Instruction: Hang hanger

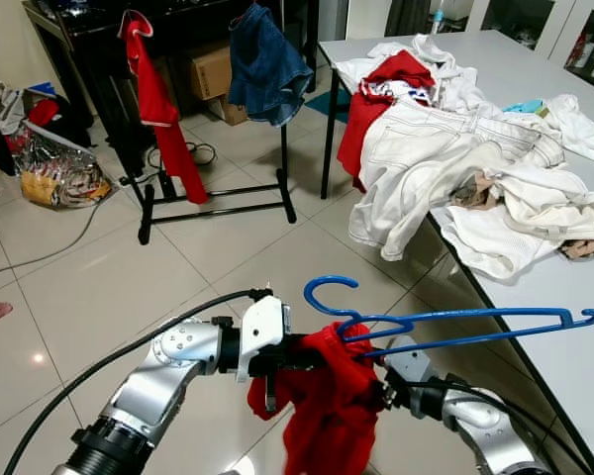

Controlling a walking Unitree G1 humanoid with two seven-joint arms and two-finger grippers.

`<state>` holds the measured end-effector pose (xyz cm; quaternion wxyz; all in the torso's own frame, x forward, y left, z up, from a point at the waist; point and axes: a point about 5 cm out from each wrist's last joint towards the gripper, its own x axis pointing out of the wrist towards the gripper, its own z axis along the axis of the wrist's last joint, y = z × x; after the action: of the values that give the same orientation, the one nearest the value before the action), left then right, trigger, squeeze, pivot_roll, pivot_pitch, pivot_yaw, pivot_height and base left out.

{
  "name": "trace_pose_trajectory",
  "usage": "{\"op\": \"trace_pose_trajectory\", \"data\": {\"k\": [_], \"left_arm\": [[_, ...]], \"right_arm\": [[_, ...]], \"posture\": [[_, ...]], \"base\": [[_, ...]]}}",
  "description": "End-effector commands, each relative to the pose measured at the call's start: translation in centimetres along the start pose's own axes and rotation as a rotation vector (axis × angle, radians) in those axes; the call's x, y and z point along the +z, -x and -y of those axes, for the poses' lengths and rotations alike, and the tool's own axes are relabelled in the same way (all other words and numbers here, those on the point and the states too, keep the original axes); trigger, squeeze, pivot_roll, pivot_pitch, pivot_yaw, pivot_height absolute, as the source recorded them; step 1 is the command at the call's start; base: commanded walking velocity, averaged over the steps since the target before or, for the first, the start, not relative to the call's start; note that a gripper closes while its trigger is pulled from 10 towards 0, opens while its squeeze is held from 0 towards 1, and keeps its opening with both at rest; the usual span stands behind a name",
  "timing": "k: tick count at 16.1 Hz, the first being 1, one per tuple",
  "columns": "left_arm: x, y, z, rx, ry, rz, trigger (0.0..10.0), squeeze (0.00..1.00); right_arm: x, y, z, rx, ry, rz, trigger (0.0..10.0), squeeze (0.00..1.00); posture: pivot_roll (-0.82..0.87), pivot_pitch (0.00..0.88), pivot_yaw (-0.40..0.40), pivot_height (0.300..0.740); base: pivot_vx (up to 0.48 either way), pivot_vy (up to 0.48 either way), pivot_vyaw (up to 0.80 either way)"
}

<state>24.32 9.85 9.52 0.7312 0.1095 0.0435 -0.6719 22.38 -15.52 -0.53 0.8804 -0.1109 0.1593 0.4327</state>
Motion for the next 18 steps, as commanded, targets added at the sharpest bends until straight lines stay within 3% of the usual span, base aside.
{"op": "trace_pose_trajectory", "data": {"k": [1,2,8,11,13,14,15,16,17,18], "left_arm": [[0.6,0.1,-0.5,0.002,-0.043,0.003,10.0,0.00],[0.6,0.1,-0.6,0.002,-0.046,0.002,10.0,0.00],[0.6,-0.2,-0.8,0.003,-0.052,0.003,10.0,0.00],[0.4,-0.3,-0.9,0.001,-0.048,0.001,10.0,0.00],[0.4,-0.5,-1.0,-0.002,-0.048,0.002,10.0,0.00],[0.4,-0.5,-1.0,-0.002,-0.048,0.003,10.0,0.00],[0.3,-0.5,-1.0,-0.003,-0.048,0.003,10.0,0.00],[0.3,-0.5,-1.0,-0.003,-0.048,0.002,10.0,0.00],[0.3,-0.5,-1.0,-0.003,-0.048,0.003,10.0,0.00],[0.3,-0.5,-1.0,-0.003,-0.048,0.003,10.0,0.00]], "right_arm": [[0.2,0.0,0.0,0.004,-0.022,0.014,10.0,0.52],[0.2,0.0,-0.4,0.031,-0.047,0.025,10.0,0.12],[0.7,-0.9,-1.7,0.109,-0.026,0.031,10.0,0.09],[1.0,-1.3,-2.2,0.139,-0.078,0.061,10.0,0.10],[1.4,-1.4,-2.6,0.172,-0.209,0.104,10.0,0.11],[1.4,-1.4,-2.7,0.181,-0.226,0.108,10.0,0.11],[1.4,-1.3,-2.8,0.197,-0.264,0.116,6.4,0.11],[1.5,-1.2,-2.8,0.196,-0.289,0.135,0.8,0.11],[1.6,-1.2,-2.7,0.197,-0.304,0.148,0.0,0.11],[1.7,-1.1,-2.7,0.205,-0.318,0.156,0.0,0.11]], "posture": [[-0.18,0.000,0.053,0.740],[-0.18,0.000,0.053,0.740],[-0.18,0.000,0.055,0.740],[-0.19,0.000,0.057,0.740],[-0.19,0.000,0.058,0.740],[-0.19,0.000,0.058,0.740],[-0.19,0.000,0.058,0.740],[-0.19,0.000,0.059,0.740],[-0.19,0.000,0.059,0.740],[-0.19,0.000,0.059,0.740]], "base": [[0.000,0.000,0.00],[0.000,0.000,0.00],[0.000,0.000,0.00],[0.000,0.000,0.00],[0.000,0.000,0.00],[0.000,0.000,0.00],[0.000,0.000,0.00],[0.000,0.000,0.00],[0.000,0.000,0.00],[0.000,0.000,0.00]]}}
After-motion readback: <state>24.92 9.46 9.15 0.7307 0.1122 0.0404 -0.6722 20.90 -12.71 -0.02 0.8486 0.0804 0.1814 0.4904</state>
